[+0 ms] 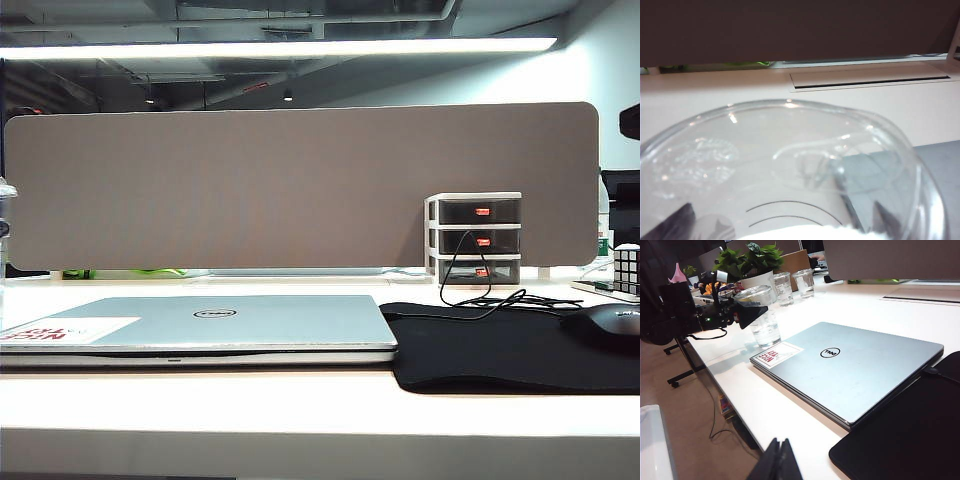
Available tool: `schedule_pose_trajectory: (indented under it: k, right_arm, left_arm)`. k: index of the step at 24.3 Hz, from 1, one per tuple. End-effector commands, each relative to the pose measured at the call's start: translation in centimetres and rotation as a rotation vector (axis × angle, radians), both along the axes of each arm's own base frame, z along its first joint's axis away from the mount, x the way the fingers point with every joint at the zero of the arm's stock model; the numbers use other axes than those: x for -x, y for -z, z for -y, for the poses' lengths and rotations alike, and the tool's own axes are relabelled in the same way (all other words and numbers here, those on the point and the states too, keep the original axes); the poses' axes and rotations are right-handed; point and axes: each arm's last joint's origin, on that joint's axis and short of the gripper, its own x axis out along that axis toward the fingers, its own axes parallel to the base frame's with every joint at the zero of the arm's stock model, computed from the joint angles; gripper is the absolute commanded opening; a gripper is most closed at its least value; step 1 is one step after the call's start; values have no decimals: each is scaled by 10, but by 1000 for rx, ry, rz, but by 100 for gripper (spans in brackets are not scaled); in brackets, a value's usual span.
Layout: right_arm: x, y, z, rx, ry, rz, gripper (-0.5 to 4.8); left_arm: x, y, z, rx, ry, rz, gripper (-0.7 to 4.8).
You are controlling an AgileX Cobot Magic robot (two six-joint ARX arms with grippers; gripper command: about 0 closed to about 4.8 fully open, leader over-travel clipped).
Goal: Pick up the coffee cup and place it on the left side of the laptop.
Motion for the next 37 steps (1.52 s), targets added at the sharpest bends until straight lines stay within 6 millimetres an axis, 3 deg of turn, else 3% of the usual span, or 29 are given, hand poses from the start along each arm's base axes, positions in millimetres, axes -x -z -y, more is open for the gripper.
schedule_pose_trajectory:
  k: [1, 17, 26, 37]
  right_arm:
    - [0, 1, 0, -2, -5, 0, -1]
    - [0, 1, 0, -2, -5, 3, -1]
    - [0, 1, 0, 0, -5, 6, -1]
    - [0, 1, 0, 0, -5, 6, -1]
  left_arm:
    - [7, 0, 2, -1, 3, 30, 476]
    - [9, 1, -2, 39, -14, 15, 479]
    - [9, 29, 0, 36, -21, -138, 479]
    - [55, 41, 13, 105, -95, -174, 479]
